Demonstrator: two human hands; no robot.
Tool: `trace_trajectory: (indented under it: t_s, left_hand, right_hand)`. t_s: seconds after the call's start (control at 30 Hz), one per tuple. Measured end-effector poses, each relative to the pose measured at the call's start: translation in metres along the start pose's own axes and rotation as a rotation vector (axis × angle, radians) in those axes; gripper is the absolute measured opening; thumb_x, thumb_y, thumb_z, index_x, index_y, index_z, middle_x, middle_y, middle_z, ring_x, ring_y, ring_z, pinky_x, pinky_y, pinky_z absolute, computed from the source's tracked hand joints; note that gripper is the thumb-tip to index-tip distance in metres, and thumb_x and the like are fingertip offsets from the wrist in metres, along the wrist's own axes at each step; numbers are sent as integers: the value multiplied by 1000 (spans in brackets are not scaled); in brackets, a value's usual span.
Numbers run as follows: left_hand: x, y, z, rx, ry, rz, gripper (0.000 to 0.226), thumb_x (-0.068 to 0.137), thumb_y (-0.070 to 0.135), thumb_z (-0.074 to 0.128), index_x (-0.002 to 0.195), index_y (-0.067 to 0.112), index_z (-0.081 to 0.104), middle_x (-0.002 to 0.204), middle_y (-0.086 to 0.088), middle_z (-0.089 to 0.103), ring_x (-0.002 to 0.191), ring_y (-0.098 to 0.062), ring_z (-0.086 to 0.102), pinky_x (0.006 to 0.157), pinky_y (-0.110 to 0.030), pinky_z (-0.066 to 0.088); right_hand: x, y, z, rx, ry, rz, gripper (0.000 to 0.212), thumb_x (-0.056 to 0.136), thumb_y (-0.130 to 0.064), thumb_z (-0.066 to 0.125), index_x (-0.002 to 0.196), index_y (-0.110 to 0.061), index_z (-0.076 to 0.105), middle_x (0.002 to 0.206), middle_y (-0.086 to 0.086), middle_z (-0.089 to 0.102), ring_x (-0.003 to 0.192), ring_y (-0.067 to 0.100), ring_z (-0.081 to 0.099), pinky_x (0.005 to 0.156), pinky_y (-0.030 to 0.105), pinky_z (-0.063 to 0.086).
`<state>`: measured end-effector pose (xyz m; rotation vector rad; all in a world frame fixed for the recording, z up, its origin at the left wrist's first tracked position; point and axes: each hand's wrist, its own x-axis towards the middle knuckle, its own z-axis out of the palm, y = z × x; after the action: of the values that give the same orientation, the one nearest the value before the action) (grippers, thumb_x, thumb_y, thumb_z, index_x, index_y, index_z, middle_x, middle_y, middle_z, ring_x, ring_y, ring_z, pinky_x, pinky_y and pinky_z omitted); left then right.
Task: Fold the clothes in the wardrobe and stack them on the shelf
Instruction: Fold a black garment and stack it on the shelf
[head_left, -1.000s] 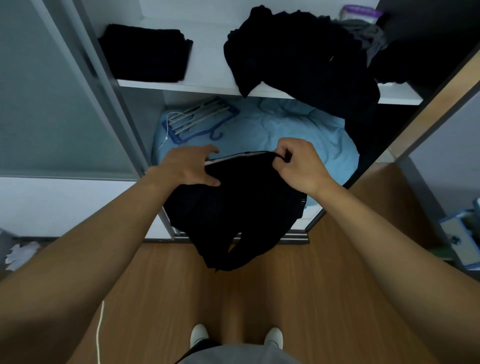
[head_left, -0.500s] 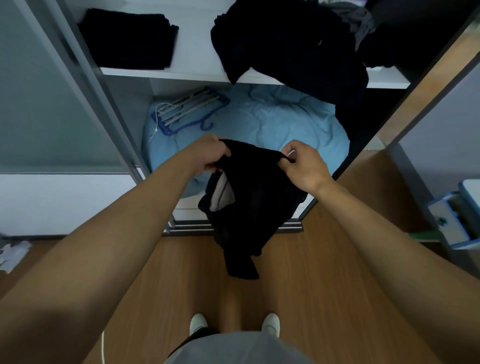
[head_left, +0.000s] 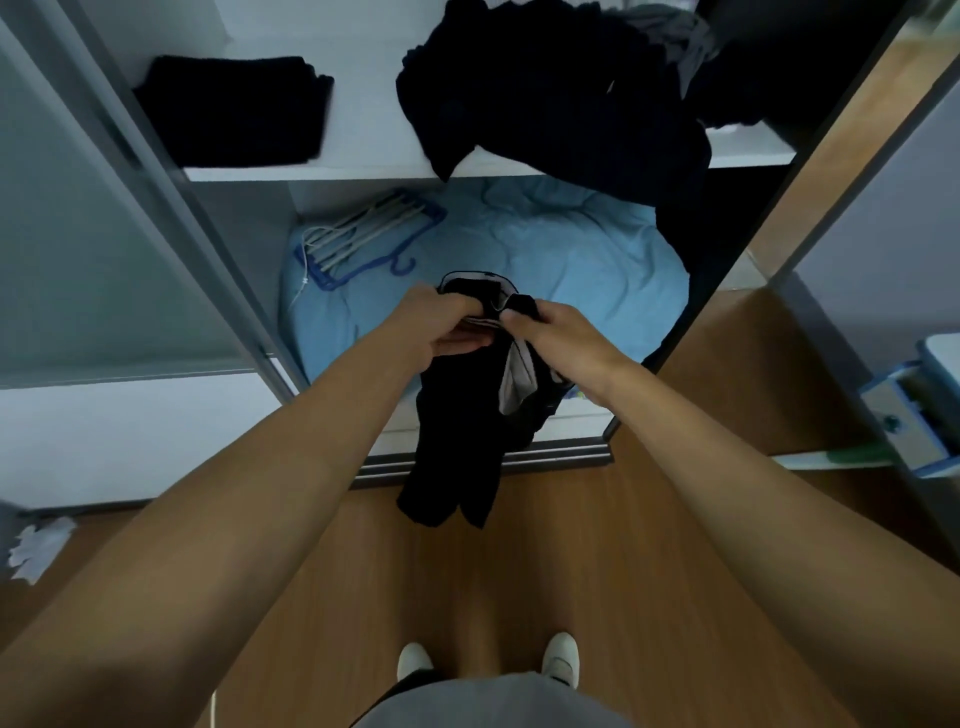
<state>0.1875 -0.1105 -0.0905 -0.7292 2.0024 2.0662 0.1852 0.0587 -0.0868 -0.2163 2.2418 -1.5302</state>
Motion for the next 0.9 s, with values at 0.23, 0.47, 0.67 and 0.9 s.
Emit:
trace_trajectory:
  t_s: [0.23, 0.47, 0.67, 0.9]
  left_hand:
    - [-1, 15, 0, -307, -26, -34, 7, 91, 9, 66, 95, 3, 64, 82, -14, 73, 61, -21, 74, 53, -27, 58]
    - [5, 15, -19, -252, -72, -9, 28, 91, 35, 69, 108, 12, 66, 91, -10, 78, 85, -21, 76, 70, -30, 59]
    - [19, -11, -52, -157, -81, 274, 58, 80, 38, 80, 126, 17, 53, 86, 0, 74, 75, -10, 66, 71, -30, 50]
    - [28, -15, -33, -115, -315, 326, 63, 57, 35, 95, 116, 34, 72, 122, 6, 71, 115, -10, 65, 93, -25, 53]
  right_hand:
    - [-3, 1, 5, -573, 56, -42, 42, 85, -24, 67, 123, -28, 50, 121, 3, 63, 113, 25, 60, 97, 39, 49]
    - [12, -15, -27, -590, 327, -88, 2, 80, -23, 68, 80, -25, 66, 79, -6, 65, 81, 18, 64, 63, 29, 44]
    - [12, -38, -40, -100, 256, -342, 18, 82, 4, 61, 89, -5, 74, 74, 2, 63, 64, 7, 57, 61, 22, 48]
    - [-2, -59, -71, -40, -74, -382, 56, 84, 13, 55, 95, -37, 77, 98, -12, 77, 97, 5, 72, 84, 17, 55]
